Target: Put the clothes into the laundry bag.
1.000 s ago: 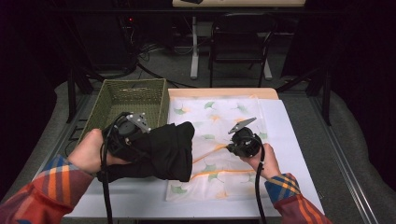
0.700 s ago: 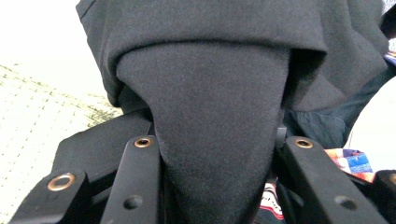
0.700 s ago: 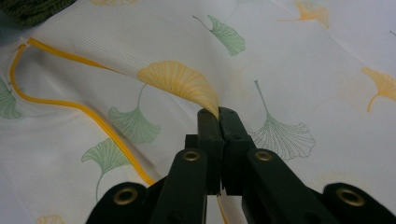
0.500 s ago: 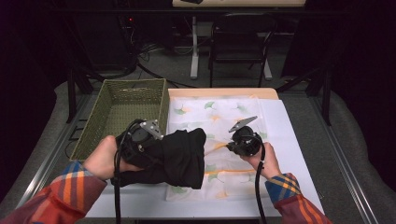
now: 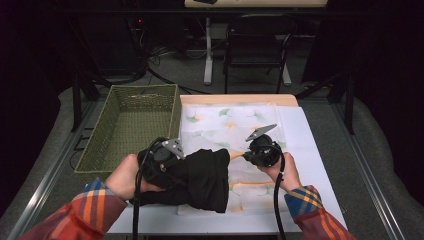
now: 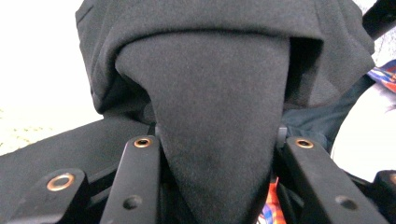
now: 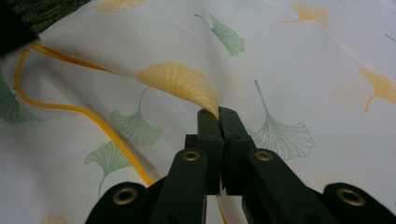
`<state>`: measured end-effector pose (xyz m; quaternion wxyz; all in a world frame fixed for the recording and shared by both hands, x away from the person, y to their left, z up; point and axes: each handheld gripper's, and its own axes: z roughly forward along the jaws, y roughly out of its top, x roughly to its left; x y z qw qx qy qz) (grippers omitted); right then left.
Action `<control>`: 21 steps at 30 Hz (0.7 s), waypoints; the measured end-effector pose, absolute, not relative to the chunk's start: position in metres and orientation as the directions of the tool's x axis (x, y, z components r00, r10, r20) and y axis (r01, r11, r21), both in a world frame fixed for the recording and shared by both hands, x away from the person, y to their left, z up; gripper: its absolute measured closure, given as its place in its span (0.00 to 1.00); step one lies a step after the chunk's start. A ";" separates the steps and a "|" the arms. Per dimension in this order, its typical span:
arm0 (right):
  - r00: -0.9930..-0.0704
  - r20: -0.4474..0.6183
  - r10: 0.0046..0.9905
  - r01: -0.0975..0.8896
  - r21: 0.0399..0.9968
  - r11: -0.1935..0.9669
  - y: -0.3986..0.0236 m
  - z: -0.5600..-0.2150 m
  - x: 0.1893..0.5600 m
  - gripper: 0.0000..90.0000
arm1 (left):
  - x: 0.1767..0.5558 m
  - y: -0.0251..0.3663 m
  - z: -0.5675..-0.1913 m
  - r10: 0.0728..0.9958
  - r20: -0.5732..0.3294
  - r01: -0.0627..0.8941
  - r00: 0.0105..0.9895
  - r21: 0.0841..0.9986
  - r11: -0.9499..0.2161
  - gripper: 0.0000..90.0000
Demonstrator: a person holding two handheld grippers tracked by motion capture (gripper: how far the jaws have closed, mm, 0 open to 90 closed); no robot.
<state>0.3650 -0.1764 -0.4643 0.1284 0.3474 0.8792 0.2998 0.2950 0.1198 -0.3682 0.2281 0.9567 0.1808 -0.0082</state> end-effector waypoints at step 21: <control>-0.722 -0.018 0.691 0.528 0.632 0.568 -0.177 -0.461 0.364 0.99 | 0.291 0.099 -0.399 0.314 -0.151 0.348 0.937 0.454 -0.820 0.71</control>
